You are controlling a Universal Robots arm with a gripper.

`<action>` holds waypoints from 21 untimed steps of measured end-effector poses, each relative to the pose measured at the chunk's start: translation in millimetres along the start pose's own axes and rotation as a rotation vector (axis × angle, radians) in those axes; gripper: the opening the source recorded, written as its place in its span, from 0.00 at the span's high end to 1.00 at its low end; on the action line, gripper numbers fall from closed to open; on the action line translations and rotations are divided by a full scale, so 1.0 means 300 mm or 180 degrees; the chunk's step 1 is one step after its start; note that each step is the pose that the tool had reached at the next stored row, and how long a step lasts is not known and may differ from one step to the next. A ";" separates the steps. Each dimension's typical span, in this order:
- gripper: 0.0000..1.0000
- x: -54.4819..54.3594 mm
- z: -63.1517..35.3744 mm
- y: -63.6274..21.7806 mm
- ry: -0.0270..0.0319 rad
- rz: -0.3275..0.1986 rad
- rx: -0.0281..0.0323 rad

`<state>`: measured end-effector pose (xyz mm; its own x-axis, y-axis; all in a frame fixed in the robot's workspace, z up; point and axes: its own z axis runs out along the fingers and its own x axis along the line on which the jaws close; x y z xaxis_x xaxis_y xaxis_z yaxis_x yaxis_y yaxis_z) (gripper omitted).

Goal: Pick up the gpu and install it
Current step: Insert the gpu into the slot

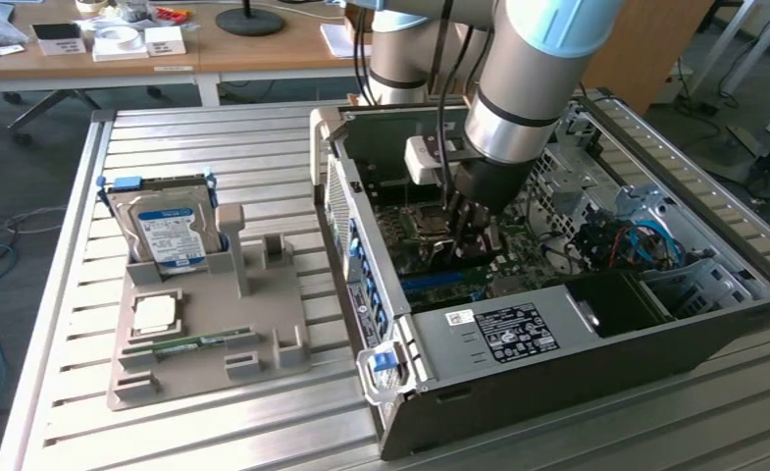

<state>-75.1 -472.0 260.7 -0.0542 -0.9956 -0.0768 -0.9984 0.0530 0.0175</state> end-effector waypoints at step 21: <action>0.73 0.008 0.011 0.001 0.0001 0.0000 0.0000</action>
<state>-75.6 -474.0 257.3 -0.0543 -0.9956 -0.0764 -0.9984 0.0531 0.0176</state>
